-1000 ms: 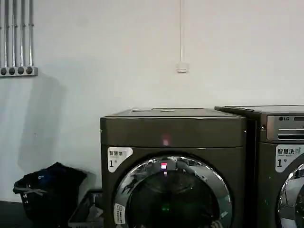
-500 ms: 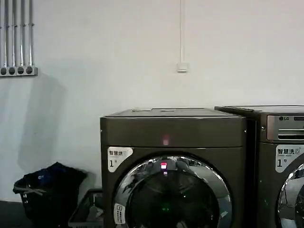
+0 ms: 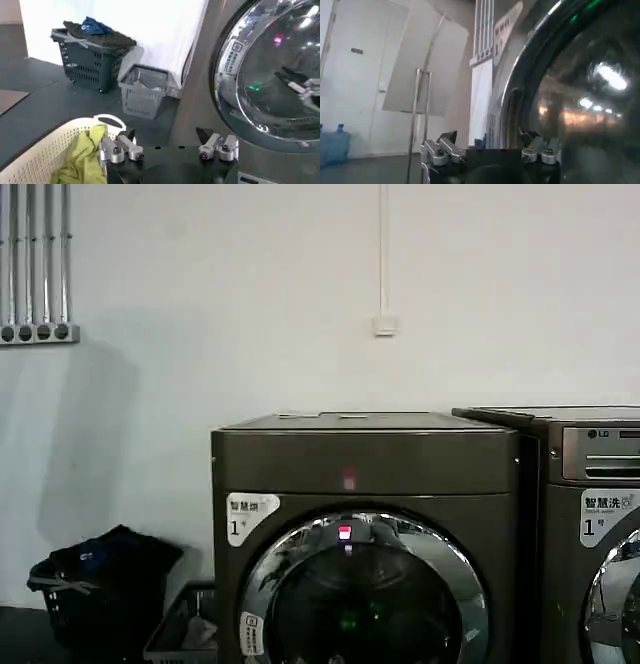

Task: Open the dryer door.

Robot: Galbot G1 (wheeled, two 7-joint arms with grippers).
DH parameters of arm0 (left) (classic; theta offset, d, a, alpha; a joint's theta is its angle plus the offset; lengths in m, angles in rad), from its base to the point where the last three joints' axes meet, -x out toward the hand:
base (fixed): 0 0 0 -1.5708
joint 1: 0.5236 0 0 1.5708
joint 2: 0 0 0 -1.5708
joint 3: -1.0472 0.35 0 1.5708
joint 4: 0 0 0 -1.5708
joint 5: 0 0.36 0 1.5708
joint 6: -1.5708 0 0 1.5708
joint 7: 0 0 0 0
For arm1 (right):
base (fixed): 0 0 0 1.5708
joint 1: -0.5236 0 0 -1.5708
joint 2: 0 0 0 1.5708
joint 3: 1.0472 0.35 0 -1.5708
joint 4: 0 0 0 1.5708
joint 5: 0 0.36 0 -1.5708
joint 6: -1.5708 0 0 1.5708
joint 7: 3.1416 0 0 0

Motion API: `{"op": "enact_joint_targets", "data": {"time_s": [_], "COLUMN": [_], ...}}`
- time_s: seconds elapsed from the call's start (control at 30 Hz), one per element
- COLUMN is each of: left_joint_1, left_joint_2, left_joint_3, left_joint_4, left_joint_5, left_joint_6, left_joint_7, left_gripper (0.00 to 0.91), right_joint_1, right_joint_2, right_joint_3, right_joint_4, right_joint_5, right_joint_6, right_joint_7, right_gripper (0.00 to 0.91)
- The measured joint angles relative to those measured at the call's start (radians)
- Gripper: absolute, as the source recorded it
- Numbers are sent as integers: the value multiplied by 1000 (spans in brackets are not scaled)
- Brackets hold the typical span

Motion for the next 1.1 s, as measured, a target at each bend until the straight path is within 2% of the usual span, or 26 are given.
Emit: {"op": "enact_joint_targets", "data": {"time_s": [0.47, 1.1], "left_joint_1": [4, 2], "left_joint_2": [-9, -4], "left_joint_3": [20, 14], "left_joint_4": [-4, 1], "left_joint_5": [6, 7], "left_joint_6": [0, 0], "left_joint_7": [0, 1], "left_gripper": [907, 907], "right_joint_1": [71, 135], "right_joint_2": [105, 194], "right_joint_3": [-31, -57], "right_joint_4": [-138, -304], "right_joint_5": [33, 71], "right_joint_6": [1, -4], "right_joint_7": [-54, -109], "right_gripper": [907, 907]}}
